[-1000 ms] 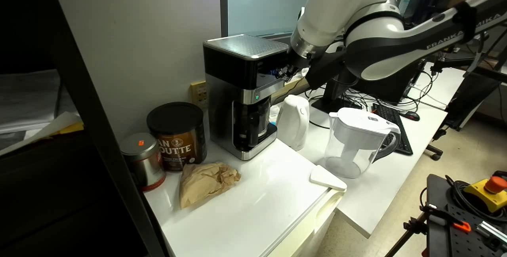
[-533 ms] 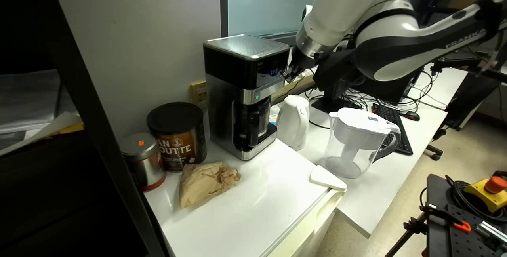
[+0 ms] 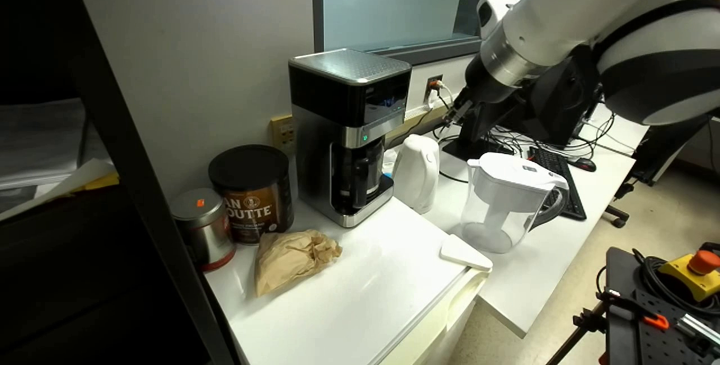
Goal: Press a button on the coffee making machine
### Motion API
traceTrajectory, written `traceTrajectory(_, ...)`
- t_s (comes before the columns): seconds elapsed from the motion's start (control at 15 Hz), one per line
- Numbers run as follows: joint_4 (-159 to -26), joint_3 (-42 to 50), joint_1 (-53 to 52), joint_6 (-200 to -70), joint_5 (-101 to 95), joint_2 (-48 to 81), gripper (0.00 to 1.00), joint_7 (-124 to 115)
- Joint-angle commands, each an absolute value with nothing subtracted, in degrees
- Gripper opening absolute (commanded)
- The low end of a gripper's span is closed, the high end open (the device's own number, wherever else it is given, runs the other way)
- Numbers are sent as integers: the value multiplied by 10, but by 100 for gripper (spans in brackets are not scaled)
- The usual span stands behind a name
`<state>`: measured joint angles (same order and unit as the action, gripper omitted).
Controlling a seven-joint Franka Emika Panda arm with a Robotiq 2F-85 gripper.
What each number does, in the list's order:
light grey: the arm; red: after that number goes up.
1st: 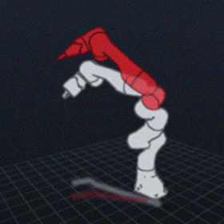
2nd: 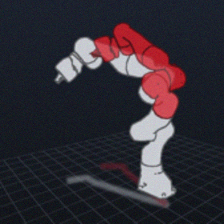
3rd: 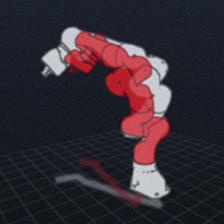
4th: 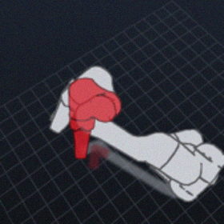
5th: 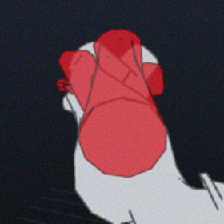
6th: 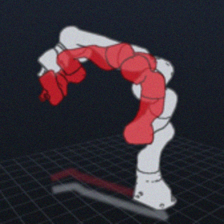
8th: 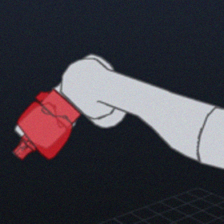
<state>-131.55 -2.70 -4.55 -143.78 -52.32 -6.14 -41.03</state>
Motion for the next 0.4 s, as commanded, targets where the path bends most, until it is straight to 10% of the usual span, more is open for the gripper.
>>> traceTrajectory(0.0,-1400,-41,-39,-1445,-534,-152,0,-361)
traceTrajectory(0.33,-1459,-55,-32,-1452,-532,-229,0,-318)
